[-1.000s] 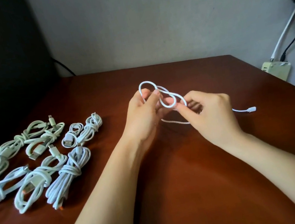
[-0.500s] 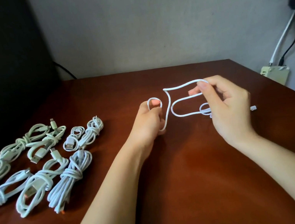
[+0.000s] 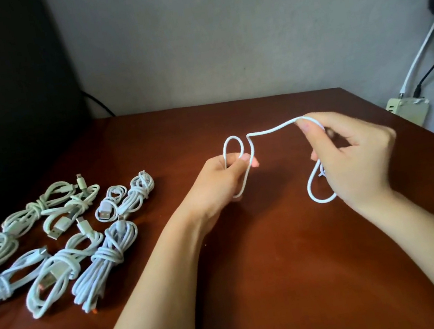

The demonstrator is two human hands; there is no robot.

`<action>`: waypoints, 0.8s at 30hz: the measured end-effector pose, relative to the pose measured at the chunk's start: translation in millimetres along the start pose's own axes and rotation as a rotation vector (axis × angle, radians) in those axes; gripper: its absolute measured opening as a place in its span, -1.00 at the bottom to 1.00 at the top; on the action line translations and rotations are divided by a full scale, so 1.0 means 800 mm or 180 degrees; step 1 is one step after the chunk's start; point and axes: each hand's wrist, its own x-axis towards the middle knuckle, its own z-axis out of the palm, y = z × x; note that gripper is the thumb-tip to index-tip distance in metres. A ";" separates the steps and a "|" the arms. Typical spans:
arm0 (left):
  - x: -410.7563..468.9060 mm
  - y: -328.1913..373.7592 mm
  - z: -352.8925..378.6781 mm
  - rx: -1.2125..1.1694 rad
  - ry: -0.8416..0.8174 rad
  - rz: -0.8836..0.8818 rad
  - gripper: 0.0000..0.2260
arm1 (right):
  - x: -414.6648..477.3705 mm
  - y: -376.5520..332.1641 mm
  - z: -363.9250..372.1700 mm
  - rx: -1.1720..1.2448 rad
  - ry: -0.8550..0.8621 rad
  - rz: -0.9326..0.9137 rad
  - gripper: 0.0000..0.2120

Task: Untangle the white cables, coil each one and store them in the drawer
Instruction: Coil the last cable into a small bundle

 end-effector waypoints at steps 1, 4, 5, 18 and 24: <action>0.002 0.000 -0.001 -0.0019 0.0088 -0.0013 -0.71 | -0.001 0.000 0.001 -0.0031 -0.0014 -0.0104 -0.86; 0.004 0.000 -0.003 0.0070 0.0312 0.0055 -0.67 | -0.004 0.001 0.002 -0.0219 -0.0139 -0.0495 -0.87; 0.004 0.000 -0.004 0.0126 0.0335 0.0104 -0.66 | -0.005 0.001 0.003 -0.0268 -0.0235 -0.0632 -0.84; -0.009 0.016 0.006 -0.1703 -0.0351 -0.0236 -0.77 | -0.019 -0.024 0.016 -0.0183 -0.0963 -0.0806 -0.68; -0.012 0.023 0.006 -0.1647 -0.0626 -0.0277 -0.70 | -0.020 -0.022 0.017 -0.0194 -0.0966 -0.0616 -0.66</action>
